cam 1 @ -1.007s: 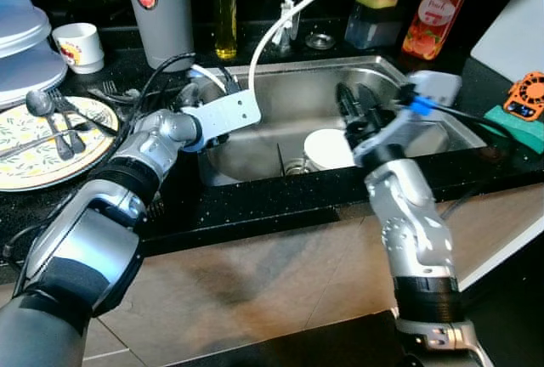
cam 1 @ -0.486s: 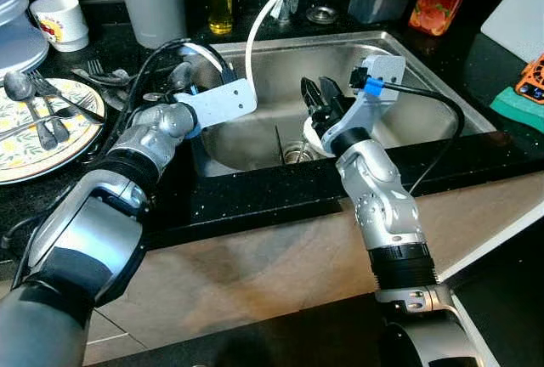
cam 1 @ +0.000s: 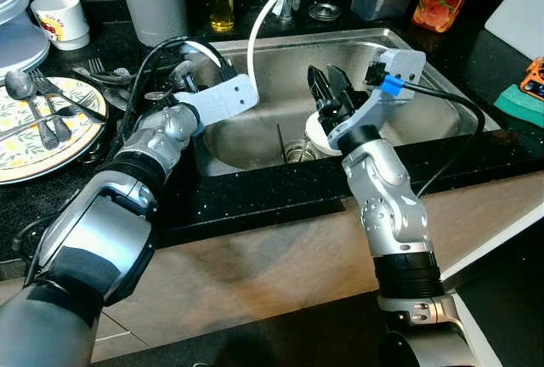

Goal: Kitchen organization

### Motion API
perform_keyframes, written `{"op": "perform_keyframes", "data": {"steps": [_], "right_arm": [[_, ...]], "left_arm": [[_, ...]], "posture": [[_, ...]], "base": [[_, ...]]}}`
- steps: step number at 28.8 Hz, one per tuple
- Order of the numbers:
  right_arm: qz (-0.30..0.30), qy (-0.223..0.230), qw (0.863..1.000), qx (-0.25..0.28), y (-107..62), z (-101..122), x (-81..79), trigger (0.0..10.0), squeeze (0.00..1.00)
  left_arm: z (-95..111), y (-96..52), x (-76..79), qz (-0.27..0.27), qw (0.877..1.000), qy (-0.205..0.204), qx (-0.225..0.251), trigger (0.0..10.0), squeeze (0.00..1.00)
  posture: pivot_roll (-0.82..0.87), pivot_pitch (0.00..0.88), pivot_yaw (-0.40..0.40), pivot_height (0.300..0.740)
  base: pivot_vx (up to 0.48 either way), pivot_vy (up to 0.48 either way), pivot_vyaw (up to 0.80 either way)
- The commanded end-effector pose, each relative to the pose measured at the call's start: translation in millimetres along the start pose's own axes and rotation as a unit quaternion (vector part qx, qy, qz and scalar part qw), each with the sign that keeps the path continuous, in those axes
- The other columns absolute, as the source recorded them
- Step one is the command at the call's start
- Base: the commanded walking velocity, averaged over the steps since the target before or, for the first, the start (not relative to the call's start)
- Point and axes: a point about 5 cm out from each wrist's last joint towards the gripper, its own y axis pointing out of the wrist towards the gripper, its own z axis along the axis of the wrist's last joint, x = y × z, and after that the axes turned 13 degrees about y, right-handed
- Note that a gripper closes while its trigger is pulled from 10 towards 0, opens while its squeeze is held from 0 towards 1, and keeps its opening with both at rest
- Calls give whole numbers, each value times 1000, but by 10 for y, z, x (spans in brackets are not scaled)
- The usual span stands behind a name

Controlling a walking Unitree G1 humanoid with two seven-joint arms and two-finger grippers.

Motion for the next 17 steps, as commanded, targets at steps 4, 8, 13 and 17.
{"op": "perform_keyframes", "data": {"steps": [4,8,13,17], "right_arm": [[2,2,1000,13,-4,70,-7,10000,0],[-4,3,1000,22,-1,100,12,10000,0],[-9,9,999,31,-6,127,33,10000,0],[-8,9,999,33,-20,138,48,10000,0]], "left_arm": [[-12,-16,-139,36,999,-19,14,0,0],[191,-63,-459,118,986,-75,93,10000,0],[332,-151,-761,177,959,-160,155,10000,0],[313,-159,-814,179,955,-197,130,10000,0]], "posture": [[75,136,-15,740],[84,127,-19,740],[85,115,-17,740],[79,103,-21,740]], "base": [[0,0,0],[0,0,0],[0,0,0],[0,0,0]]}}
